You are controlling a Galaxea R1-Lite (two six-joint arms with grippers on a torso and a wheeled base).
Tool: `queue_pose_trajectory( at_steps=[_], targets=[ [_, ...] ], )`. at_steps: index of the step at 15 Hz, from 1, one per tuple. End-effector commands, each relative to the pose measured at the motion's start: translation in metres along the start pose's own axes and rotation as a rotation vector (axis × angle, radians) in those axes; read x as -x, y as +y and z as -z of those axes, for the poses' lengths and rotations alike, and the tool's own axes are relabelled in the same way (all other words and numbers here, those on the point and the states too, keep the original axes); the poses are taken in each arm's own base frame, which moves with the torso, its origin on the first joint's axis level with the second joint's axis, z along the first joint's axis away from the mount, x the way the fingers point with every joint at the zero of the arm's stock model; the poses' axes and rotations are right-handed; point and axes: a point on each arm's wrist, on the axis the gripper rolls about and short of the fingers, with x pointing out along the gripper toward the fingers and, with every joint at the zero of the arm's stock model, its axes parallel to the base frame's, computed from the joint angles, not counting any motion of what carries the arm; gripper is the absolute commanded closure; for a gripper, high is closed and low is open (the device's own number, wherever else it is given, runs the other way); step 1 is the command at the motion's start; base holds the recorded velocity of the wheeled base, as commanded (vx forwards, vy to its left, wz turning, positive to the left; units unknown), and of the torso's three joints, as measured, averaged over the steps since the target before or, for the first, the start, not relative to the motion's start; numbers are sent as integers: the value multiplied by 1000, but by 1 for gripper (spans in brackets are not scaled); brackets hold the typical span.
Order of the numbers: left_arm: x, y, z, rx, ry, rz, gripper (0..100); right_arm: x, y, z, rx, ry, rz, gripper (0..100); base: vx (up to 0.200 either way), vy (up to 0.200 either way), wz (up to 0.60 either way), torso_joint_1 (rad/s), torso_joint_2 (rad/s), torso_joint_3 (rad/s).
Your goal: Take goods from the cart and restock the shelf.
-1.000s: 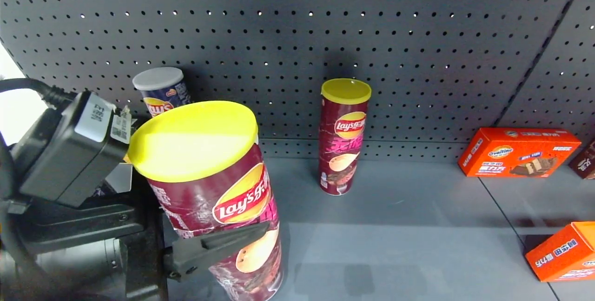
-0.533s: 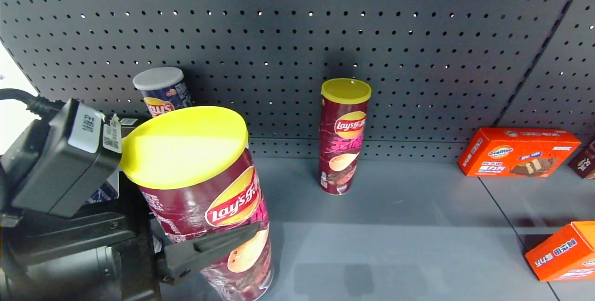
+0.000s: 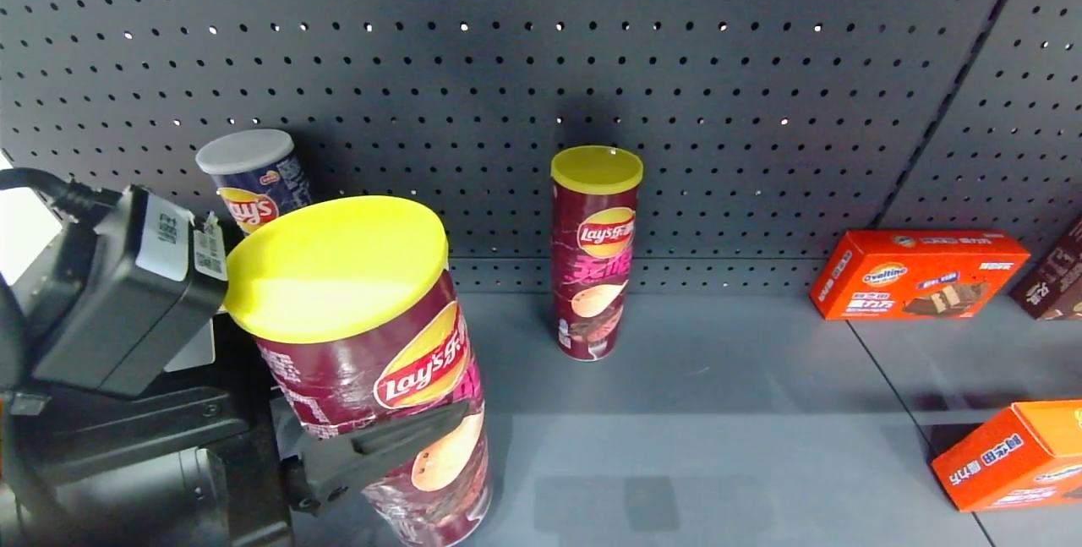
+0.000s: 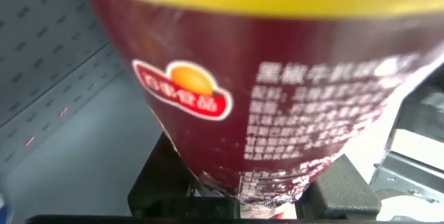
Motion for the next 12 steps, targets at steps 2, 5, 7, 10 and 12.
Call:
queue_pose_trajectory(
  at_steps=[2,5,7,10,12],
  targets=[
    [0,1,0,2,0,-15,100,0,0,0,2,1,0,0,0,0,0,0,0,0],
    [3,1,-5,0,-18,-35,100,-7,-1,-87,3,-25,-28,0,0,0,0,0,0,0],
    [3,1,-5,3,-20,-30,100,-26,1,-125,10,-7,-138,0,0,0,0,0,0,0],
    [4,2,-7,26,-49,-41,100,-33,5,-148,33,-10,-361,0,0,0,0,0,0,0],
    [6,2,-7,38,-55,-45,100,-47,13,-158,32,33,-504,0,0,0,0,0,0,0]
  ],
)
